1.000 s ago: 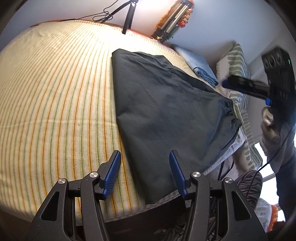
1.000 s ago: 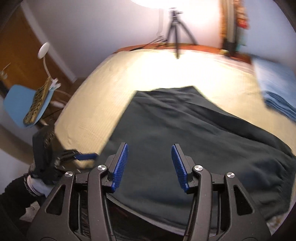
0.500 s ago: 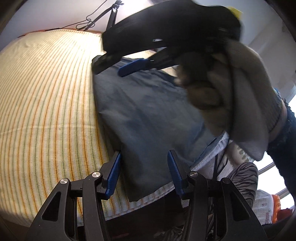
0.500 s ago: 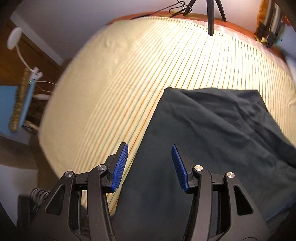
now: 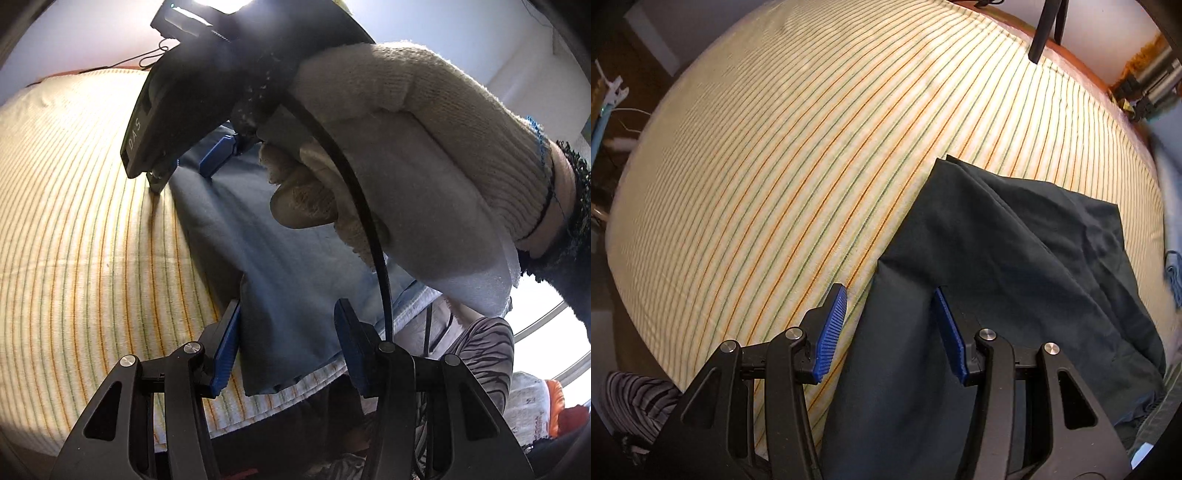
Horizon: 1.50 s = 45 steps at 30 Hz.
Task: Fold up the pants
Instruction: 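Lower the waistband with the right tool onto the trousers, folding them over, then grasp the folded edge of the dark trousers with the right tool and lift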
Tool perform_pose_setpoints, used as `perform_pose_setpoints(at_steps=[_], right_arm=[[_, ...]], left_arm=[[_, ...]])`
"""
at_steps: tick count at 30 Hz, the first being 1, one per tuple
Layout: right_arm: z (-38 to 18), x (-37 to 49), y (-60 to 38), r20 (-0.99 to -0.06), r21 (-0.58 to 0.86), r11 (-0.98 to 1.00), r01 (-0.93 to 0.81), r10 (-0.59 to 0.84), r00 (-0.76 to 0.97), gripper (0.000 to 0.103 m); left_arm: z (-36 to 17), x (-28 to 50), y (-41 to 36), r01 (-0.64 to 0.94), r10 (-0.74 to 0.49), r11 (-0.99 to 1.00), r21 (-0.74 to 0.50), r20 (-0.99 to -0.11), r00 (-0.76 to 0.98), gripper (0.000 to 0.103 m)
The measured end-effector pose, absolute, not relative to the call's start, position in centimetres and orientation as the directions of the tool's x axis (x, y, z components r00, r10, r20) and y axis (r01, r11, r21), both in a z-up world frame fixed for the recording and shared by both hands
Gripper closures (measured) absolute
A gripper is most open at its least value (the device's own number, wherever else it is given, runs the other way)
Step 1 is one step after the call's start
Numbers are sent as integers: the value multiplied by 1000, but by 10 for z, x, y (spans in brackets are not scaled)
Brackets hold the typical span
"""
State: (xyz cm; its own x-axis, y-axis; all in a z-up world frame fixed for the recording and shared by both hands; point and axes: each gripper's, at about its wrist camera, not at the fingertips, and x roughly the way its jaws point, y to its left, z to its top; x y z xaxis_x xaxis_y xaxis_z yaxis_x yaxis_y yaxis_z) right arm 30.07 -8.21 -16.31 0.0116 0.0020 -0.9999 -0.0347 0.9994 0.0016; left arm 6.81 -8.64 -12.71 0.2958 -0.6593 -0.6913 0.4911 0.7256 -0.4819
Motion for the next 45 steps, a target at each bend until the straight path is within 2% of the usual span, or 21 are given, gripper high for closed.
perform_pose_setpoints(at_steps=[3, 5, 8, 10, 16, 19, 20, 21, 22, 33, 45], right_arm=[[-162, 299, -82, -1000, 0, 999, -38, 1, 17, 55], [-160, 300, -84, -999, 0, 1000, -31, 1, 33, 76], [-157, 296, -95, -998, 43, 999, -1, 43, 55, 91], [-154, 292, -103, -995, 78, 997, 21, 76, 71, 95], [-144, 280, -126, -981, 165, 984, 68, 157, 114, 98], [-137, 278, -136, -974, 190, 980, 67, 179, 139, 98], [-133, 275, -139, -971, 198, 978, 65, 187, 147, 99], [-130, 272, -141, -968, 209, 976, 64, 197, 156, 99], [-124, 264, -143, -965, 218, 974, 66, 205, 165, 99], [-79, 255, -177, -906, 343, 936, 75, 309, 291, 99], [-32, 221, -266, -862, 378, 912, 157, 285, 419, 100]], left_arm=[[-126, 66, -89, 494, -658, 726, -479, -692, 295, 55], [-125, 65, -89, 498, -652, 730, -468, -696, 302, 56], [-126, 66, -85, 490, -634, 747, -450, -705, 318, 55], [-127, 67, -84, 462, -601, 777, -428, -723, 341, 53], [-143, 81, -81, 387, -599, 787, -480, -744, 295, 53], [-143, 83, -81, 375, -601, 790, -485, -736, 313, 56], [-143, 84, -81, 375, -605, 787, -489, -731, 316, 68], [-142, 85, -82, 380, -604, 787, -487, -732, 315, 90], [-142, 85, -83, 386, -601, 789, -479, -733, 318, 95], [-104, 64, -113, 503, -691, 710, -492, -625, 364, 97], [-88, 59, -180, 607, -787, 588, -535, -551, 277, 97]])
